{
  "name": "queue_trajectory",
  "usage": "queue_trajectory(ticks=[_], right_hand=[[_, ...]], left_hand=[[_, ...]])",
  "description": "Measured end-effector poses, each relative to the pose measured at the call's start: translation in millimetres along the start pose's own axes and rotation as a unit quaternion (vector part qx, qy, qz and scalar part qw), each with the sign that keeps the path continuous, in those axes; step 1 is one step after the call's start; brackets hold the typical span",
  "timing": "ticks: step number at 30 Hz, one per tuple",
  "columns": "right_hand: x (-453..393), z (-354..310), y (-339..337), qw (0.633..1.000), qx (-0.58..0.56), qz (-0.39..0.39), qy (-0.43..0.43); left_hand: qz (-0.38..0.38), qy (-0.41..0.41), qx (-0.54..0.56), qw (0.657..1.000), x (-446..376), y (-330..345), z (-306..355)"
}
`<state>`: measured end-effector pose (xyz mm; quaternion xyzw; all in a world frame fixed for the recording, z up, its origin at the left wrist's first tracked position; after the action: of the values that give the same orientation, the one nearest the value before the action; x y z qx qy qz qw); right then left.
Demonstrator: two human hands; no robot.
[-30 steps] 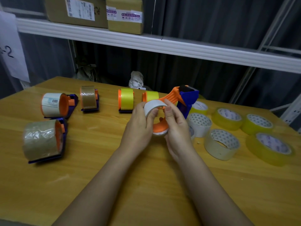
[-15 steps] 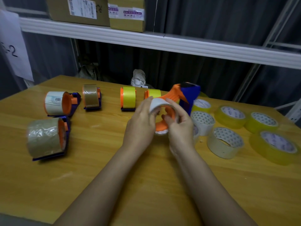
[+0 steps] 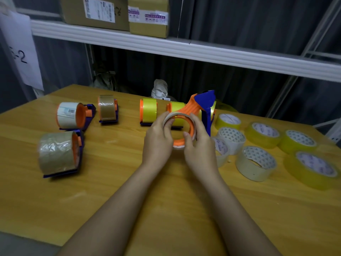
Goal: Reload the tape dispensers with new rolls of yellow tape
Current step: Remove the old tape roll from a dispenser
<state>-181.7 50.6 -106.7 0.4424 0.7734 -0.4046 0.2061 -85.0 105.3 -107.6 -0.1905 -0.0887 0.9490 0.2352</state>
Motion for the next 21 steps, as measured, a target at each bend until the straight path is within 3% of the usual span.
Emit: queue_trajectory(ticks=[8, 12, 15, 17, 21], right_hand=[[-5.8, 7.8, 1.2, 0.996, 0.009, 0.083, -0.011], [-6.3, 15.5, -7.6, 0.995, -0.006, 0.102, 0.015], [-7.9, 20.7, -13.2, 0.991, -0.043, 0.123, 0.022], [-8.4, 22.3, -13.8, 0.988, -0.075, 0.136, 0.022], [-8.9, 19.3, -12.3, 0.980, -0.170, 0.101, 0.031]], left_hand=[[0.015, 0.000, -0.002, 1.000, 3.4, 6.2, -0.5], [-0.026, -0.006, -0.043, 0.999, 5.7, 8.3, -1.7], [-0.111, -0.061, 0.107, 0.986, 2.9, 4.4, 7.2], [-0.142, -0.152, 0.220, 0.953, -4.3, 2.5, 7.7], [-0.193, -0.182, 0.228, 0.937, -5.2, -0.2, 11.9]])
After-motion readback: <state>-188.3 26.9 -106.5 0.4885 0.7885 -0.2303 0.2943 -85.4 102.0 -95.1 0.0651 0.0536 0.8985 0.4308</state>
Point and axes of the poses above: each hand's wrist, its own x-axis away from the middle knuckle, its own y-axis out of the palm, z = x × y, the point moved 1 cm from there along -x, towards the middle knuckle, and after that the axes turned 14 degrees about -y, right-handed, at the moved point
